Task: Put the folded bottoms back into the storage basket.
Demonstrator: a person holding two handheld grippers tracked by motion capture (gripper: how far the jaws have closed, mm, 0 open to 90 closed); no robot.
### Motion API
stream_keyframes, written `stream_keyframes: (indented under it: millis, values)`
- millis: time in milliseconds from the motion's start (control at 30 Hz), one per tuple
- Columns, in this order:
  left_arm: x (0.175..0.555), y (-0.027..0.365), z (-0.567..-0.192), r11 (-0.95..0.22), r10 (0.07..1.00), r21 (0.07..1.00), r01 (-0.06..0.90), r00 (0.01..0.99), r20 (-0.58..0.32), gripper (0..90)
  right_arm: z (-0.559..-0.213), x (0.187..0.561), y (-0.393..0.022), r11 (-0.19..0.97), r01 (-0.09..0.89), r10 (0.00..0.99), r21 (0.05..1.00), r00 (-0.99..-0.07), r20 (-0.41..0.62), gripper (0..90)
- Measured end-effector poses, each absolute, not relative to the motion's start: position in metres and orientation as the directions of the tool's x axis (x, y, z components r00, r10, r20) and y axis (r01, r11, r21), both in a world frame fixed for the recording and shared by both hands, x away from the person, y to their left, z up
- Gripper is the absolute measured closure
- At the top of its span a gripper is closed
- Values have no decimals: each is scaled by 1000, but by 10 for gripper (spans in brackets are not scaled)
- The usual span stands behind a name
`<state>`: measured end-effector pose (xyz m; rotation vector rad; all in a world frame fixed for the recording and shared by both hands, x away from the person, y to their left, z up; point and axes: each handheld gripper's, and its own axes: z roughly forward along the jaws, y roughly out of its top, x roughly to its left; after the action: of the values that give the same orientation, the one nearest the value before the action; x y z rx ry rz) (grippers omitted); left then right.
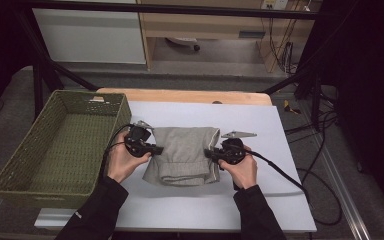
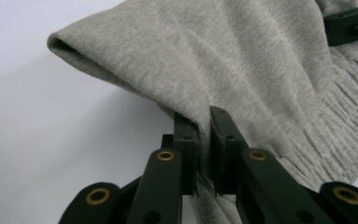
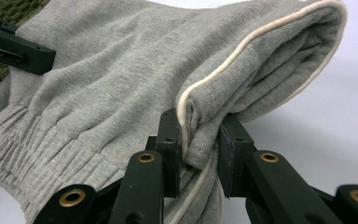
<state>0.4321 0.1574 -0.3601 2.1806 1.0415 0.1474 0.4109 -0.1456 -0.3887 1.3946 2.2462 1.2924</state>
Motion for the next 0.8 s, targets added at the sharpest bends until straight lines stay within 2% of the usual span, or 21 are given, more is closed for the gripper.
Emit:
stream_keyframes:
  millis: [800]
  values:
    - [416,165,-344,-449,706,645,619,688,-169,824,-372,395,-138,176,605,780,777,-567,265,737]
